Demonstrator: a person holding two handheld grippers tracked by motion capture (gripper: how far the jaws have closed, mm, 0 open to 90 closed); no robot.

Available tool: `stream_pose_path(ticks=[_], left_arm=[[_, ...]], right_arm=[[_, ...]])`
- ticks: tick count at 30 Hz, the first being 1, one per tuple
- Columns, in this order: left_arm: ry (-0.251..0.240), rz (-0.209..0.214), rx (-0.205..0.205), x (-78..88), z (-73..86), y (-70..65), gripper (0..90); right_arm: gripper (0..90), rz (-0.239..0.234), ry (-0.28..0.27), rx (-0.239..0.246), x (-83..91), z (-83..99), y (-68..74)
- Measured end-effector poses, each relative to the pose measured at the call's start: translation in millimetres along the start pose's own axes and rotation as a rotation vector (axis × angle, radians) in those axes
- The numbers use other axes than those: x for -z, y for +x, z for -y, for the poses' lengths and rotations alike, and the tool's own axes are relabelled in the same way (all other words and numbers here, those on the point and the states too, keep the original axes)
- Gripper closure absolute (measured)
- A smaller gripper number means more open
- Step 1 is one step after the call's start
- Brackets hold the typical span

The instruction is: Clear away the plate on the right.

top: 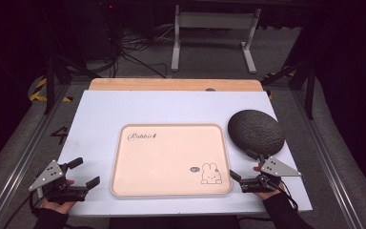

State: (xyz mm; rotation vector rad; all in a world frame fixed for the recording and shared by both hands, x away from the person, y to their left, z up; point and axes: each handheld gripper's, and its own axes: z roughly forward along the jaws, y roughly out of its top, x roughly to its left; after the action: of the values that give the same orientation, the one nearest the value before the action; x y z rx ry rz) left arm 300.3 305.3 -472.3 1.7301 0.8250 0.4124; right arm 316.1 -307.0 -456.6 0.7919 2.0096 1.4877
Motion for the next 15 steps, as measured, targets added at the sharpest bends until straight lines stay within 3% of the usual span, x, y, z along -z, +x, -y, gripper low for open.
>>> stream_pose_path(ticks=[15], left_arm=[[0.0,0.001,0.002,0.1,0.0,0.0,0.2]], right_arm=[[0.4,0.018,-0.013,-0.031,4.0,-1.4,-3.5]])
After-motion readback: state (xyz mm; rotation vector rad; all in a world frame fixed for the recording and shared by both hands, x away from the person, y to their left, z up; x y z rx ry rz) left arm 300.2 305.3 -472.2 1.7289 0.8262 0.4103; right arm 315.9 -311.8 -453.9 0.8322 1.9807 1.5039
